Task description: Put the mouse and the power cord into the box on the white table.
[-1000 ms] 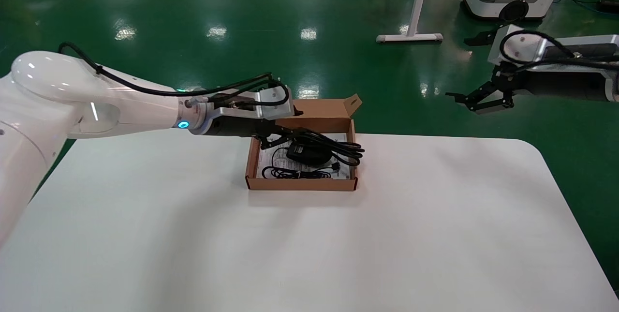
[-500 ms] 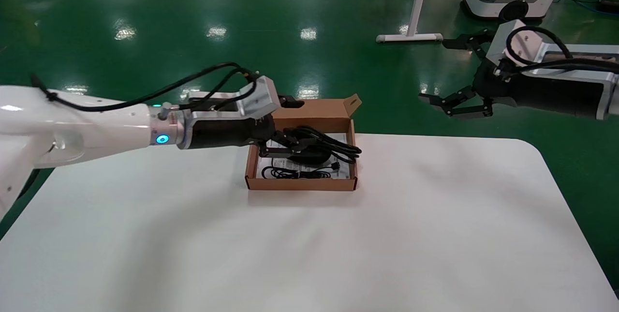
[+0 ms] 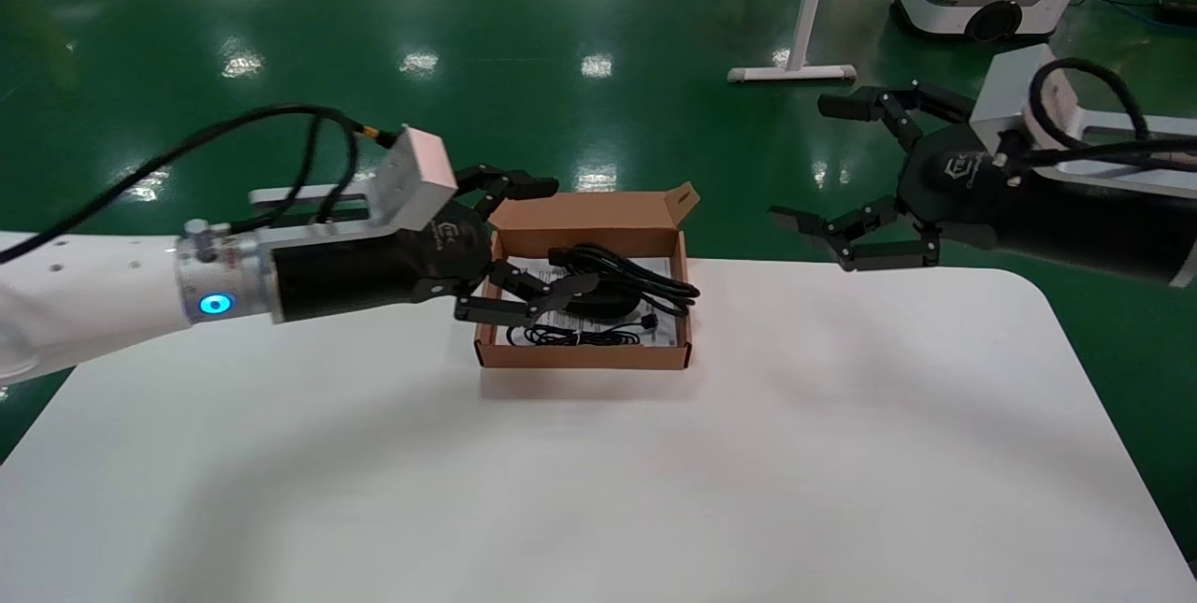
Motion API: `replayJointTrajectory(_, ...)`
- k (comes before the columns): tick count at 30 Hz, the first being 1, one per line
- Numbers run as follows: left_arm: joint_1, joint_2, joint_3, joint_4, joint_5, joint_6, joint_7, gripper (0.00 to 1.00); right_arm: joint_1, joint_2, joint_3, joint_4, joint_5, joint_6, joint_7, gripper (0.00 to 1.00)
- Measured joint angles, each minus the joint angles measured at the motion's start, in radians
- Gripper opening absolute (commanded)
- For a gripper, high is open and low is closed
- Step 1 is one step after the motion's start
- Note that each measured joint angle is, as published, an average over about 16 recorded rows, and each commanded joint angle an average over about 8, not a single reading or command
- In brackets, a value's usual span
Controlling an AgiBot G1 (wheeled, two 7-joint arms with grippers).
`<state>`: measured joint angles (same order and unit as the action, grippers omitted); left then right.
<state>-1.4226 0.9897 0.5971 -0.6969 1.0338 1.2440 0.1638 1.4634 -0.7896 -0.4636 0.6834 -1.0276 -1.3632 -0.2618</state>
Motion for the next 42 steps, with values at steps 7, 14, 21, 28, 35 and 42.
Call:
replayJointTrajectory(7,0.079,-0.086,-0.072,-0.133,-0.069,0.057,-0.08,1.0,-0.097,0.044,0.046,0.149,0.074,-0.033,0.112,1.0)
replayJointTrajectory(14,0.158,-0.172,-0.144,-0.267,-0.138,0.114,-0.16,1.0,-0.194,0.089,0.092,0.299,0.148,-0.066,0.224,1.0)
replayJointTrajectory(21,0.237,-0.258,-0.216,-0.4,-0.207,0.171,-0.239,1.0,-0.29,0.133,0.137,0.448,0.222,-0.099,0.335,1.0)
replayJointTrajectory(28,0.309,-0.336,-0.282,-0.523,-0.27,0.224,-0.312,1.0,-0.363,0.166,0.171,0.562,0.277,-0.123,0.418,1.0)
replayJointTrajectory(35,0.354,-0.384,-0.323,-0.597,-0.309,0.257,-0.353,1.0,-0.396,0.181,0.187,0.614,0.303,-0.134,0.452,1.0)
replayJointTrajectory(42,0.363,-0.394,-0.331,-0.612,-0.318,0.263,-0.36,1.0,-0.398,0.182,0.188,0.617,0.305,-0.135,0.453,1.0)
